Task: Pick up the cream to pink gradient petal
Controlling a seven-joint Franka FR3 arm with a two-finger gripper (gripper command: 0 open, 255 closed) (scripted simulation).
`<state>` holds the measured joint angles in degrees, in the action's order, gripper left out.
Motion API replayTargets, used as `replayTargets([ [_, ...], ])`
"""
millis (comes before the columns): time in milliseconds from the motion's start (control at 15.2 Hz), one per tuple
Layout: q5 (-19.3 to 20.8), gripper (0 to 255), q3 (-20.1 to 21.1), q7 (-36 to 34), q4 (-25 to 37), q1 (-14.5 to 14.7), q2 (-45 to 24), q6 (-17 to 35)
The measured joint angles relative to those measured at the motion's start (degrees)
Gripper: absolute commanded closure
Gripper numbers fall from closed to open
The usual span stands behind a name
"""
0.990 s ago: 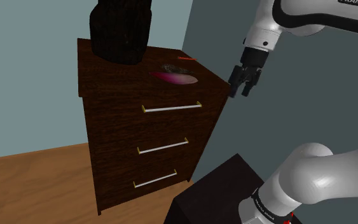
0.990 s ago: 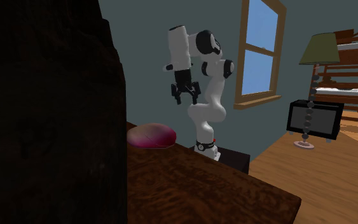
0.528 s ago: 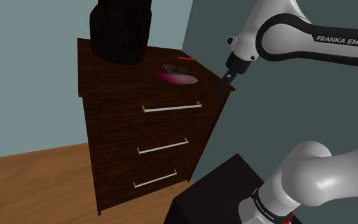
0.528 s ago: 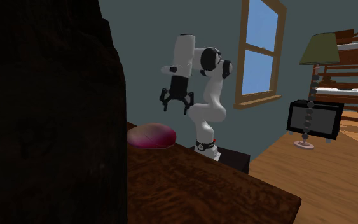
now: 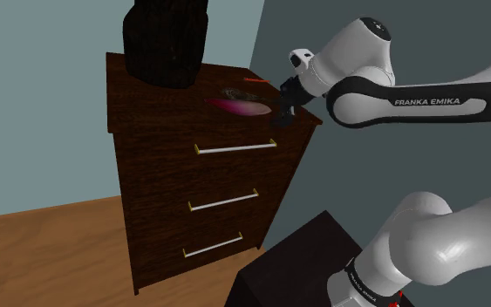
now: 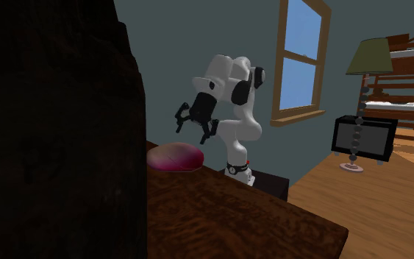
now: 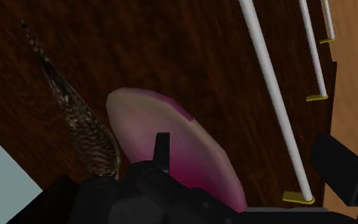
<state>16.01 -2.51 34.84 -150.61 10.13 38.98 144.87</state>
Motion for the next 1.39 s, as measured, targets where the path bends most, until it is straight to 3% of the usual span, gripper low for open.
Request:
replayTargets([
  [396, 9.2, 0, -3.0, 12.7, -2.2, 2.9, -8.3, 27.5],
  [726, 12.0, 0, -1.5, 13.0, -4.2, 0.2, -11.2, 35.1],
  [924, 13.0, 0, 1.2, 11.6, -5.4, -3.1, -12.9, 38.4],
  [990, 13.1, 255, 1.6, 11.4, -5.5, -3.5, -13.1, 38.8],
  [1386, 13.3, 255, 2.0, 11.3, -5.8, -3.9, -13.0, 39.1],
])
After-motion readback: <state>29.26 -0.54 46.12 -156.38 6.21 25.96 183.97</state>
